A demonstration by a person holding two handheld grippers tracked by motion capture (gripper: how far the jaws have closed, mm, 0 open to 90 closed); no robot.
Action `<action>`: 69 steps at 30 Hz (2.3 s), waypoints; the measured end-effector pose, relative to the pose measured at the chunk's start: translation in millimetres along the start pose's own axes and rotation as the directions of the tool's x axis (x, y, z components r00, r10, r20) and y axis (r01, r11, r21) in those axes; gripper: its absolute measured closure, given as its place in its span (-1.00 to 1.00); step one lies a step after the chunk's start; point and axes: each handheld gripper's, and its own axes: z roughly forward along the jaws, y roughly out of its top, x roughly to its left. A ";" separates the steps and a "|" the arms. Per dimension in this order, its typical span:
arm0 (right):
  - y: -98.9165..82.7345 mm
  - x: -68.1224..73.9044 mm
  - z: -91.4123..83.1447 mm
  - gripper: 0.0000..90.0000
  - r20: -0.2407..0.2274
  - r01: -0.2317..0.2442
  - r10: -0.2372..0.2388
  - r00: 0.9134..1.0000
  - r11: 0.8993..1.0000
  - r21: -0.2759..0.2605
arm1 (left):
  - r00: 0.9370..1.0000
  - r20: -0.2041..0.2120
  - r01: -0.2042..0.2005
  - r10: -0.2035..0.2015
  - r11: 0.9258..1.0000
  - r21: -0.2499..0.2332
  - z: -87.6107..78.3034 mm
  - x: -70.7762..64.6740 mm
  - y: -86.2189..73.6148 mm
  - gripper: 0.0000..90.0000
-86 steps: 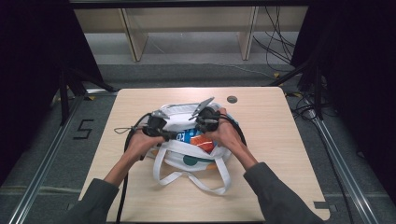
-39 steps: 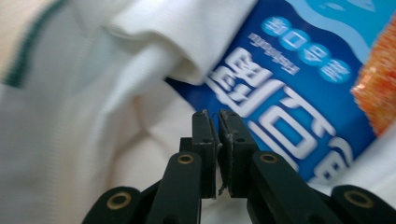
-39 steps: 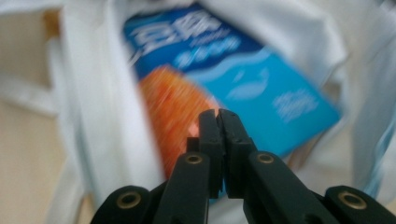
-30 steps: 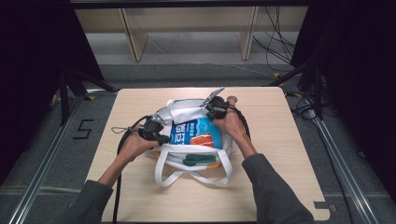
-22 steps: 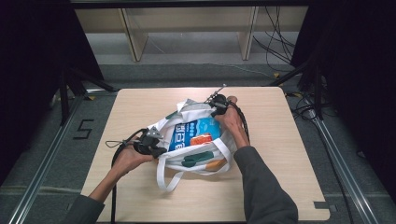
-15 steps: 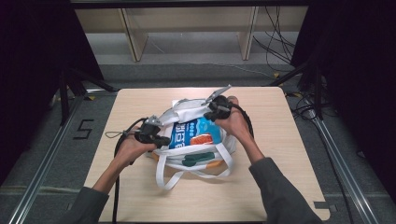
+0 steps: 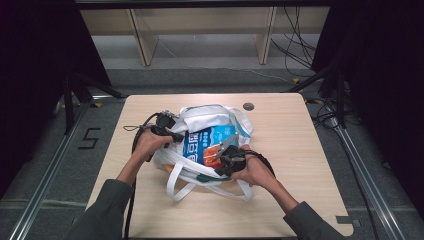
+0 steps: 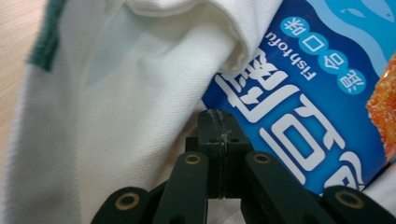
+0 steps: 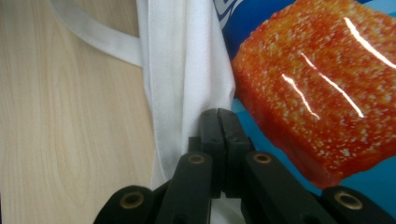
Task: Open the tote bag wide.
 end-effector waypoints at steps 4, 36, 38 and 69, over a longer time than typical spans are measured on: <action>4.8 -8.3 -18.0 0.96 0.052 0.008 -0.002 0.999 0.992 -0.124 | 1.000 0.020 -0.017 0.018 0.998 -0.064 -13.0 -7.4 -1.7 0.89; -26.7 -43.9 -96.9 0.93 0.220 -0.120 0.204 0.954 0.931 -0.345 | 0.999 0.044 0.038 -0.026 0.956 -0.290 -83.9 -7.3 -36.2 0.72; -30.3 -42.8 -98.9 0.91 0.229 -0.114 0.203 0.952 0.930 -0.350 | 0.999 0.049 0.031 -0.017 0.953 -0.300 -86.3 -10.7 -39.7 0.69; -71.0 -36.1 -104.1 0.63 0.222 -0.163 0.277 0.935 0.890 -0.425 | 0.996 0.090 0.031 0.001 0.935 -0.352 -89.8 -34.4 -73.4 0.21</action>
